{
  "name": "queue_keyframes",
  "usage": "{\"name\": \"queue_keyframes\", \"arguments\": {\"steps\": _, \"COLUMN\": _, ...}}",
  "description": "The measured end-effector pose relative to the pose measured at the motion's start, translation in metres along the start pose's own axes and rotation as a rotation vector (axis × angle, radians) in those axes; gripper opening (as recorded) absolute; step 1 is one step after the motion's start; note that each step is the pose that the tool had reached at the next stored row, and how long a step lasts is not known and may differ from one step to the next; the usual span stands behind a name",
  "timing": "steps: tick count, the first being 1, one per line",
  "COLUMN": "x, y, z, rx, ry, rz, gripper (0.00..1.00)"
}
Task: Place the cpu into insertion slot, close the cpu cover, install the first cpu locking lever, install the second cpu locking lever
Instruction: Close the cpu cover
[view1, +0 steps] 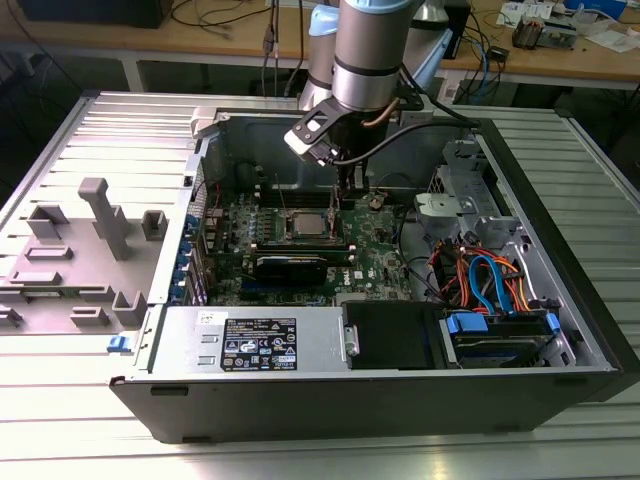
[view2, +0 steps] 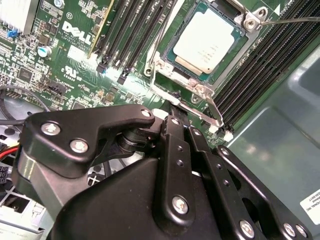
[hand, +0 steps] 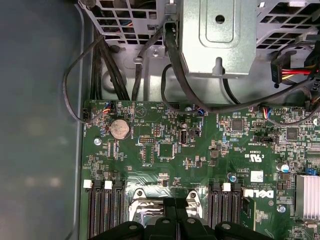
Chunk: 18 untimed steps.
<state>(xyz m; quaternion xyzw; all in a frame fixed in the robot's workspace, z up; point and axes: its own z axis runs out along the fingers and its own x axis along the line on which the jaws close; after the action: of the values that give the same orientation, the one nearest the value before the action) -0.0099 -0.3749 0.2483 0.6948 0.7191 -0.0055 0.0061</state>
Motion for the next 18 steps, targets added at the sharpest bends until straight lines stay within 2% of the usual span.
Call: {"name": "queue_keyframes", "arguments": {"steps": 18, "x": -0.0004, "y": -0.0052, "z": 0.0005, "rx": 0.0000, "ry": -0.0001, "rz": 0.000, "gripper": 0.11}}
